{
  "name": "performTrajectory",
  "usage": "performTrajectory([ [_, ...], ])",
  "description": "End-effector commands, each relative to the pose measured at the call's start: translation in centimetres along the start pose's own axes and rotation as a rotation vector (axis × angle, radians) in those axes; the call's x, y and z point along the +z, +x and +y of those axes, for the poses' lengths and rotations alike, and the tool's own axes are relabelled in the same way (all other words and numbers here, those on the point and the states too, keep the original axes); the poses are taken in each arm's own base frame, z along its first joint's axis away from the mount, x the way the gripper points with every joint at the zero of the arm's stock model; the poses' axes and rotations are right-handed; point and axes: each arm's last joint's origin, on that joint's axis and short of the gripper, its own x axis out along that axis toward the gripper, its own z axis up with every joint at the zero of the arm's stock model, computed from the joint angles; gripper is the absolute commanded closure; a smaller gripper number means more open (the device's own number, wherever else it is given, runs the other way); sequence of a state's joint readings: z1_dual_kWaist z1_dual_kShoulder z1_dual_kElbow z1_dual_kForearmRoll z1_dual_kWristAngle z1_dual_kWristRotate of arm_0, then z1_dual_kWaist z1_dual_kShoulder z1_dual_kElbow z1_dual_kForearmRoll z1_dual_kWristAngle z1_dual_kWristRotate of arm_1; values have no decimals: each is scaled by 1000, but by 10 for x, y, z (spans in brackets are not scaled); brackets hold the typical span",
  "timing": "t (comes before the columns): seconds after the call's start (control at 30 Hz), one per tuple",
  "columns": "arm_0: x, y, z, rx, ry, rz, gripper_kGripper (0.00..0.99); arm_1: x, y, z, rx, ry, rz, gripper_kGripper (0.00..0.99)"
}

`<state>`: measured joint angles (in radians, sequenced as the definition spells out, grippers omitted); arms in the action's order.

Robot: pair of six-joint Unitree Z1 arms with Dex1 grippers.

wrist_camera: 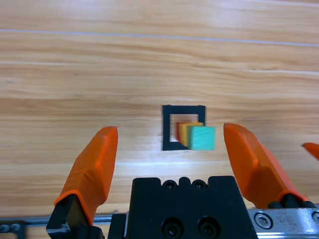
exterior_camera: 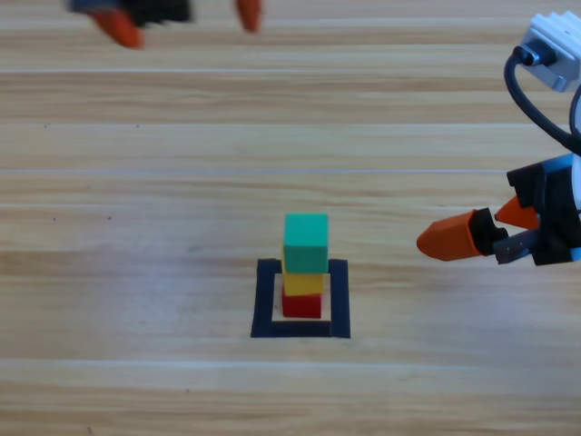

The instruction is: Stack the blocks in the rectangular block: red at the bottom, yellow in the middle, green on top

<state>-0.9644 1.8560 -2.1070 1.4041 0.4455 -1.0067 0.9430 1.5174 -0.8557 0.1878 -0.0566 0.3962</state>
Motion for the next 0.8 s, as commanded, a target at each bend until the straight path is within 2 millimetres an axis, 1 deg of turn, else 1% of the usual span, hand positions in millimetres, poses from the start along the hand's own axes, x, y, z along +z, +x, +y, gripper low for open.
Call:
performTrajectory([
  [0.03,-37,-14,35,-52,139,-78,73,-1,-3,-7,-14,5,16,1],
  [0.07,-43,-12,45,-71,150,-93,67,-1,-5,-7,-10,5,14,1],
  [0.17,-71,-4,88,-140,214,-151,67,-1,-7,-7,0,5,18,1],
  [0.2,-77,-1,96,-151,230,-163,67,-1,-7,-6,5,5,20,1],
  [0.27,-83,5,101,-151,242,-162,67,-2,-7,-6,14,3,25,1],
  [0.37,-87,10,102,-144,251,-159,67,-1,-6,-5,18,3,27,1],
  [0.47,-90,11,106,-146,258,-162,65,-1,-5,-5,16,3,31,1],
  [0.57,-91,9,110,-156,258,-171,2,-1,-3,-5,15,2,35,1],
  [0.67,-94,12,113,-151,262,-167,0,-2,-2,-5,13,1,40,1],
  [0.7,-95,11,116,-159,256,-168,0,-1,-2,-5,12,1,39,1],
  [0.8,-97,13,138,-177,232,-178,0,-1,-2,-5,14,2,38,1],
])
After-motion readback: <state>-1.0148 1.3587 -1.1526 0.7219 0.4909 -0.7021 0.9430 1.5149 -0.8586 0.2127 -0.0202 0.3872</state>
